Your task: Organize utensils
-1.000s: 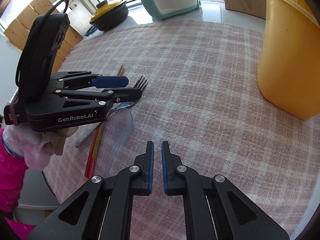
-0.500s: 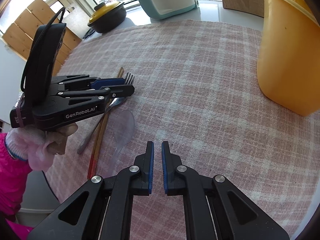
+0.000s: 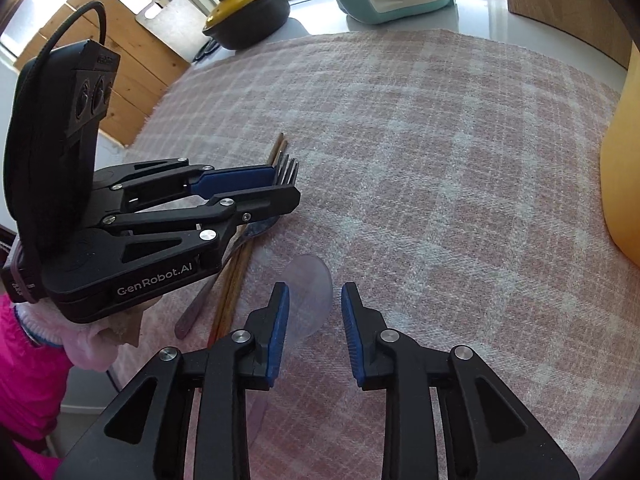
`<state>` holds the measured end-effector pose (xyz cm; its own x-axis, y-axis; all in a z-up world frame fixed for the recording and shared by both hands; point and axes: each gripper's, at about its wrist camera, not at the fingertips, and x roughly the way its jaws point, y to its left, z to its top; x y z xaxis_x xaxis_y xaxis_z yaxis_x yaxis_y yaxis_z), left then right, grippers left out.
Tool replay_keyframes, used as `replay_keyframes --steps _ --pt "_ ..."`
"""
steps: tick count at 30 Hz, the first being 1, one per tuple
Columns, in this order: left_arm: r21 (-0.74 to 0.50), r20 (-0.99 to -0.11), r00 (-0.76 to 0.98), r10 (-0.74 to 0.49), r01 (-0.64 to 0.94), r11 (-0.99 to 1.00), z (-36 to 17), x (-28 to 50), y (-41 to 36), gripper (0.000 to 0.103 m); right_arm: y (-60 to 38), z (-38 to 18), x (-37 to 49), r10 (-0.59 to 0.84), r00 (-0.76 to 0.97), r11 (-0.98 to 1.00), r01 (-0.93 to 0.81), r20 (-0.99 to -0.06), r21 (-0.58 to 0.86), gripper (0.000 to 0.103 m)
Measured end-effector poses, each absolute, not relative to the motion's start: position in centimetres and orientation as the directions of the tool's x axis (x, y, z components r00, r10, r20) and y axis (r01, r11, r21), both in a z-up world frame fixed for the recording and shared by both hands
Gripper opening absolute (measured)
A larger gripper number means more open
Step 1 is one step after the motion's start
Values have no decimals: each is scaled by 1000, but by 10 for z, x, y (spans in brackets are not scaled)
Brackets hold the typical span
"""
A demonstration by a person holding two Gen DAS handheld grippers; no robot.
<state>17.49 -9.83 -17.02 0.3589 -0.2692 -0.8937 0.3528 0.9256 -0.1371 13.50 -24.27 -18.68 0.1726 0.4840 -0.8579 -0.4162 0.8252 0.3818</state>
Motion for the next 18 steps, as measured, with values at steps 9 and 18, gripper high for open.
replay_keyframes --steps 9,18 --pt "-137 -892 364 -266 343 929 -169 173 -97 23 -220 -190 136 436 193 817 -494 -879 297 15" --pt "-140 -881 391 -264 319 938 -157 162 -92 23 -225 -171 126 461 242 815 -495 -854 300 2"
